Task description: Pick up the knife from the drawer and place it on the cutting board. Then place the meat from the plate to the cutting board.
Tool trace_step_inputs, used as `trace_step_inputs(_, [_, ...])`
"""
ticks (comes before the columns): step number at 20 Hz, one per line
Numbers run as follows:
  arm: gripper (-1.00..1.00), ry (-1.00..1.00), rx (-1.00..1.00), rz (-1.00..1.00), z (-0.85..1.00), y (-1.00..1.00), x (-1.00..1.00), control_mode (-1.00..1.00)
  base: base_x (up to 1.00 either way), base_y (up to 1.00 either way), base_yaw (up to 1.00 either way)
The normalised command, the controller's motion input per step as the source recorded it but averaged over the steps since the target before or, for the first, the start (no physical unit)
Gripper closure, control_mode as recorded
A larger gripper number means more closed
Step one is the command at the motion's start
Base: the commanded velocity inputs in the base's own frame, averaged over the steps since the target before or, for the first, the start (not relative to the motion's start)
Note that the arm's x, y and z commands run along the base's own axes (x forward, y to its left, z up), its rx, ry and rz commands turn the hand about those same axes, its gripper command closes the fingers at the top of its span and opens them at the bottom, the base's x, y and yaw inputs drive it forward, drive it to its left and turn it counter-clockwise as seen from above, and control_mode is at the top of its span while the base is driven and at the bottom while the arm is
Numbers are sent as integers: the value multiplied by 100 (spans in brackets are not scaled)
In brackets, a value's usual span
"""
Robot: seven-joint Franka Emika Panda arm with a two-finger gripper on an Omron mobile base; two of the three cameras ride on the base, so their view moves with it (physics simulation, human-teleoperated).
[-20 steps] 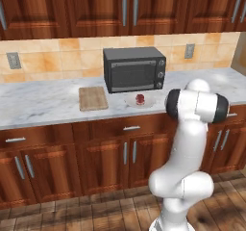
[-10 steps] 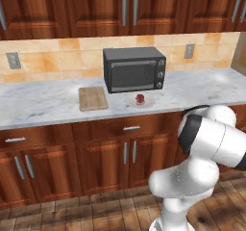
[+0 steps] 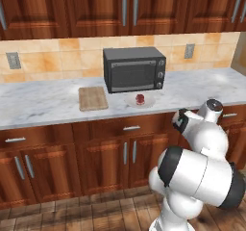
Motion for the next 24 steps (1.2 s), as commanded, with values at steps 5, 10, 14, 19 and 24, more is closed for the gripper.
trace_step_inputs(5, [100, 10, 3, 26, 60, 1, -6, -100, 0, 0, 0])
trace_step_inputs(10, [100, 0, 0, 18, -9, 45, -4, -100, 0, 0, 0])
trace_step_inputs(14, [100, 0, -14, 18, -10, 64, 0, -100, 0, 0, 0])
trace_step_inputs(19, [100, 5, -15, 24, -15, 59, 2, -100, 0, 0, 0])
trace_step_inputs(24, [100, 0, -12, 17, -1, 50, 6, -100, 0, 0, 0])
